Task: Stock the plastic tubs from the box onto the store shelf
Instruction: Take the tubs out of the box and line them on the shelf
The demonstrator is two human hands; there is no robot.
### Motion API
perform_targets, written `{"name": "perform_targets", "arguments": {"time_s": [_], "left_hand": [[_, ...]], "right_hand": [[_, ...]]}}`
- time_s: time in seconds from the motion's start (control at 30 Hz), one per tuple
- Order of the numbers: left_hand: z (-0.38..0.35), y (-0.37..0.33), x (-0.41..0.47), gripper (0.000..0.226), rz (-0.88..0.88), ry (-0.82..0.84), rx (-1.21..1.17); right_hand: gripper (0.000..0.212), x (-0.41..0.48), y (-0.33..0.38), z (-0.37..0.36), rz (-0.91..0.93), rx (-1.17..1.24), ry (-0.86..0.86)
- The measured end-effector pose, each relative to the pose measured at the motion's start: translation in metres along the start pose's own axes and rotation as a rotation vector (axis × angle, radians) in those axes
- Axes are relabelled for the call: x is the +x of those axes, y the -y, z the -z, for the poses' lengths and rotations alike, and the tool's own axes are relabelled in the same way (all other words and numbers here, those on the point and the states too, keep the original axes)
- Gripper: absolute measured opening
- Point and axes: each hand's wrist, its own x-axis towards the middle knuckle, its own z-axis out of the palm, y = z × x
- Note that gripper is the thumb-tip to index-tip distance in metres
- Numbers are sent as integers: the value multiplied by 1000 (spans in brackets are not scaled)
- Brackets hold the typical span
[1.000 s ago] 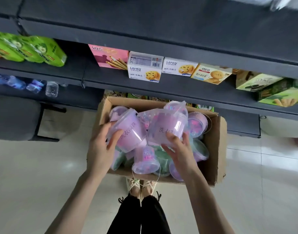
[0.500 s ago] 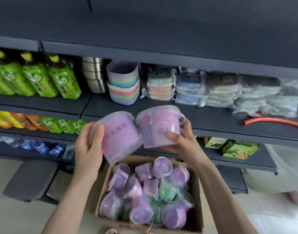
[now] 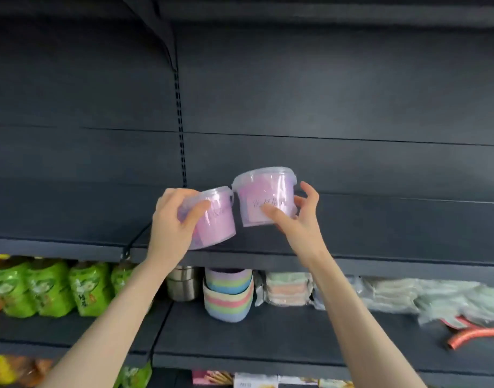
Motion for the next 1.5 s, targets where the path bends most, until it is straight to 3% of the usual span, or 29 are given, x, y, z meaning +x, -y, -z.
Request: {"name": "perform_targets", "arguments": {"time_s": [0.1, 0.23, 0.4, 0.47, 0.63, 0.77, 0.87, 1.1, 1.2, 1.37, 1.5], "left_hand": [[-4, 47, 40, 9, -8, 77, 116], [-6, 98, 81, 18, -56, 272, 183], [-7, 150, 110, 26, -100, 425, 156], [-12, 167, 114, 33, -40, 444, 149], [-31, 185, 125, 60, 138, 488, 130], [-48, 190, 131, 70, 166, 423, 171], [-53, 196, 135, 67, 140, 398, 224], [-56, 196, 142, 61, 142, 394, 312], [-57, 200, 141, 66, 154, 367, 279], [-58, 206, 134, 84, 221, 343, 246], [-63, 204, 135, 86, 238, 331, 229]], "right_hand": [[107, 41, -21, -29, -40, -65, 19], [92, 83, -47, -56, -42, -148, -7], [88, 115, -79, -60, -75, -251, -20], [85, 123, -86, -57, -87, -386, -32], [109, 140, -88, -60, -8, -778, -115], [76, 158, -90, -63, 12, -896, -59], [68, 174, -94, -64, -18, -911, -36], [60, 183, -108, -63, -30, -777, -178], [59, 183, -106, -57, -19, -860, -133], [80, 182, -106, -66, -67, -791, -50], [69, 186, -108, -71, -57, -815, -37]]}}
